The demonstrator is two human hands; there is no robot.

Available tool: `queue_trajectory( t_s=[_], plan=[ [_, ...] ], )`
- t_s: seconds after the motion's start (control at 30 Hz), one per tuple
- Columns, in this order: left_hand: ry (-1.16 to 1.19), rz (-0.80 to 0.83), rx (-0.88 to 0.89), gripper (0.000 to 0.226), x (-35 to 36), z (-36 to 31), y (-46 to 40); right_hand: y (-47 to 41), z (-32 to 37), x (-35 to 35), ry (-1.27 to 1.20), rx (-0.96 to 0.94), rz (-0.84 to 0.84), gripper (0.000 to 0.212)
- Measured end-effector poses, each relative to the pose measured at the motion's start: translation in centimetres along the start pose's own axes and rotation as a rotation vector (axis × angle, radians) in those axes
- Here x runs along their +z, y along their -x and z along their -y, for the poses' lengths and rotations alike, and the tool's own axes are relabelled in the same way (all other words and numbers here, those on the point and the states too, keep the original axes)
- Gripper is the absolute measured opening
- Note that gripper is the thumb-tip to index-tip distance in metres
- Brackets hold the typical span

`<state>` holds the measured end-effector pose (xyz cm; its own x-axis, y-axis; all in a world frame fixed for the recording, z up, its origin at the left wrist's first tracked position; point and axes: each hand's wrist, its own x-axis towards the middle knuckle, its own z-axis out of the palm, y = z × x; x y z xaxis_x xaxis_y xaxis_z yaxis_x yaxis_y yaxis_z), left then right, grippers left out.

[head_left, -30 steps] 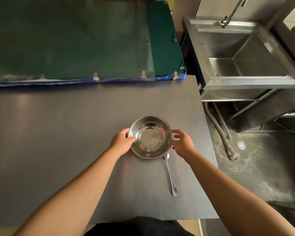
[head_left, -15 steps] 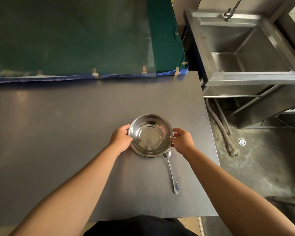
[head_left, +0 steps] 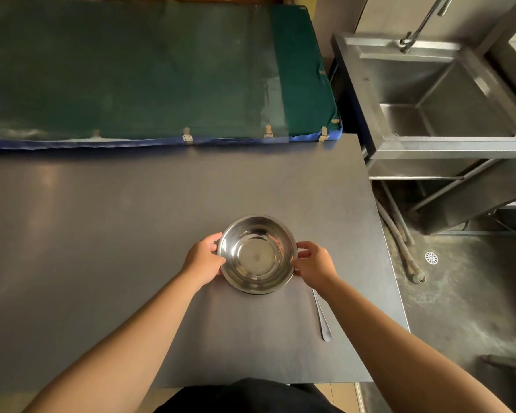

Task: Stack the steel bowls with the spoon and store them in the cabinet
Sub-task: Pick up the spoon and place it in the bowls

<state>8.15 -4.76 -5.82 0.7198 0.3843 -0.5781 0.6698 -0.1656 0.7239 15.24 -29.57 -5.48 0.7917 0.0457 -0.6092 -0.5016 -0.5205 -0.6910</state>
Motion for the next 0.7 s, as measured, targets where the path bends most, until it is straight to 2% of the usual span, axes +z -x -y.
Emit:
queue_trajectory(
  t_s=[0.33, 0.7],
  plan=[
    [-0.050, -0.010, 0.014, 0.072, -1.7, 2.8, 0.7, 2.2, -1.3, 2.4, 0.035, -0.051, -0.026, 0.038],
    [-0.079, -0.010, 0.037, 0.070, -1.6, 3.2, 0.8, 3.8, -3.2, 0.1, 0.389, -0.206, -0.156, 0.036]
  ],
)
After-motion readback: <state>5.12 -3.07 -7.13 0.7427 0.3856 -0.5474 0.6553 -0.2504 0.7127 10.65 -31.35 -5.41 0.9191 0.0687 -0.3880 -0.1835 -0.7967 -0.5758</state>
